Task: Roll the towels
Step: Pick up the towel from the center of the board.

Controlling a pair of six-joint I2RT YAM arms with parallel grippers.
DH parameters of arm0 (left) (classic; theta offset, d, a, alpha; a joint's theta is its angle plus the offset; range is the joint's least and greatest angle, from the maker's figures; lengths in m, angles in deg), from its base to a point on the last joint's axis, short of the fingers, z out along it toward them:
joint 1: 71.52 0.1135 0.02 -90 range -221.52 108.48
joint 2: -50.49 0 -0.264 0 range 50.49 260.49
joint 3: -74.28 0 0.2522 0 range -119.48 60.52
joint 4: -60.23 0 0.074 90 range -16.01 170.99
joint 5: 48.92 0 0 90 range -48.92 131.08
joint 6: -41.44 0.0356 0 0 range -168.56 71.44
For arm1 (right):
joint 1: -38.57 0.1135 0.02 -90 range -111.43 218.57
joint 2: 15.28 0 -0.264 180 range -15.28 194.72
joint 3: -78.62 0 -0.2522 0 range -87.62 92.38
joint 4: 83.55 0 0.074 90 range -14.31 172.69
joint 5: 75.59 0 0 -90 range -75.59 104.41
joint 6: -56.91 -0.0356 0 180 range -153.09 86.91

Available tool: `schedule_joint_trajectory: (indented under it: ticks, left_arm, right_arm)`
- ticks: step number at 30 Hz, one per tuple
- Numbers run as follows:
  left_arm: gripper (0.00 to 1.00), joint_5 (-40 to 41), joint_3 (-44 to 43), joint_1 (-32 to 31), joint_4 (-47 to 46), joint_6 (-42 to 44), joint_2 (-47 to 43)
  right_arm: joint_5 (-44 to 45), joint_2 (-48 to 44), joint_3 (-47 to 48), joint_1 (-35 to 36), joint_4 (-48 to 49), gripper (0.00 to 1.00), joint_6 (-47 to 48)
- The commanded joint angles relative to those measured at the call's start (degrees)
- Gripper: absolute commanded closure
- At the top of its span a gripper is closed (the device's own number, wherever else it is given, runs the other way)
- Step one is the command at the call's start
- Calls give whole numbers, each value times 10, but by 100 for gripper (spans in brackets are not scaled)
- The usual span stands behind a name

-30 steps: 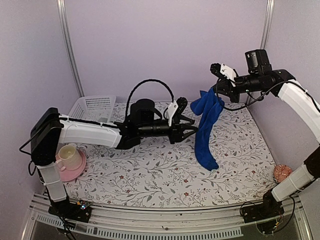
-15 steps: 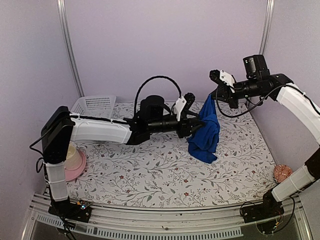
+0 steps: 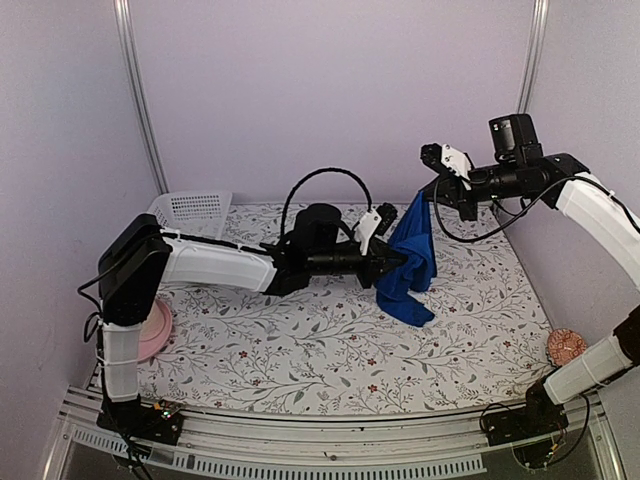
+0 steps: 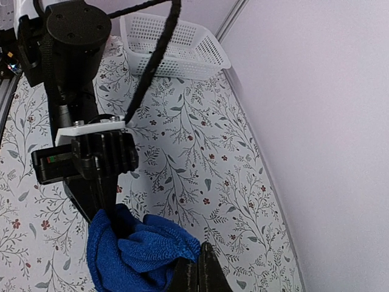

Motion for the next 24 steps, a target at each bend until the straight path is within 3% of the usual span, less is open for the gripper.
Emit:
schedule_joint_trajectory:
  ticks: [1,6,11,18,24]
  left_arm:
    - [100,12,8,-4,-3,9,-11]
    - [100,88,103,-8,-61,22,-104]
    - [94,58,144,-26,-69,27,-126]
    - [52,-93,167,-37,-110,-9,-88]
    - [24,-159,219,-9,-153,-9,-157]
  right_arm:
    - [84,-8,2,1,67,98,-39]
    - [189,17,18,-13,113,98,-86]
    - [212,43,82,-34,136,98,-144]
    - [-3,26,109,-35,82,98,-122]
    - [-133,-13,97,-20,-27,98,-1]
